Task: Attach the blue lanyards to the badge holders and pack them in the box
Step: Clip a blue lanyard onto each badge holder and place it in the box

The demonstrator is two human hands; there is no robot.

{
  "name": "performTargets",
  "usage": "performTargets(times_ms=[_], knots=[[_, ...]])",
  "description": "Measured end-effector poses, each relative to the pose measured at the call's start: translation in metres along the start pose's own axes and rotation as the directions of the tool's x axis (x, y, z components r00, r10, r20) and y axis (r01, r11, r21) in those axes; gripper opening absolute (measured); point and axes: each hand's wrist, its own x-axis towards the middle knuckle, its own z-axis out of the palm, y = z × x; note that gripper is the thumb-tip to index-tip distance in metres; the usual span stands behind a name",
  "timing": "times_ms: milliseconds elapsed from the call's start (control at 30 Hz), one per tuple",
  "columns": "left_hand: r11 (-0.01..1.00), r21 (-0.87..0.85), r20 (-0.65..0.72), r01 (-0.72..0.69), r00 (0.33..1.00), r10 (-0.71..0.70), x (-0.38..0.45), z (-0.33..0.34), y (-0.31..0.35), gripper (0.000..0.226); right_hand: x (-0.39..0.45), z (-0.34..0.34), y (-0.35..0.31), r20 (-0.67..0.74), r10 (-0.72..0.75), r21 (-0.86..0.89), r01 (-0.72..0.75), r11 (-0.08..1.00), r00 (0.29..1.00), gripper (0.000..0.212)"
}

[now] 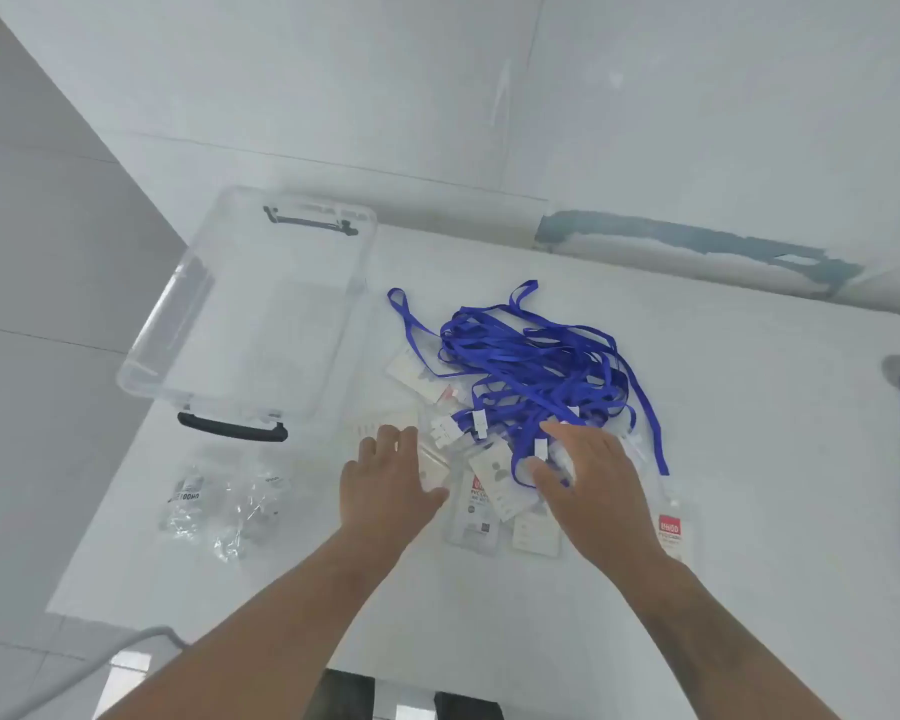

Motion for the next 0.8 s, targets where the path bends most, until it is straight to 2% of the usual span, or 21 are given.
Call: performTargets(times_ms=[300,533,633,800], knots=[[0.999,-0.043,0.005,-0.015,1.000,0.015,0.007,0.016,-0.004,0.071,0.005,0.025,0.000,0.082,-0.028,-0.003,0.028,1.000,0.996,0.039],[0.992,-0.117,0.081,-0.043,0.995,0.053,0.008,0.000,-0.015,0.076,0.009,0.019,-0.010,0.162,-0.076,-0.004,0.078,0.997,0.984,0.039],[0.978,-0.208,0.159,-0.025,0.985,0.060,0.009,-0.015,-0.015,0.073,0.019,0.015,-0.020,0.199,-0.191,-0.054,0.205,0.977,0.961,0.043],[0.934,-0.357,0.291,-0.028,0.946,0.140,0.010,-0.046,-0.012,0.063,0.031,0.017,-0.032,0.267,-0.406,-0.170,0.457,0.873,0.874,0.053]])
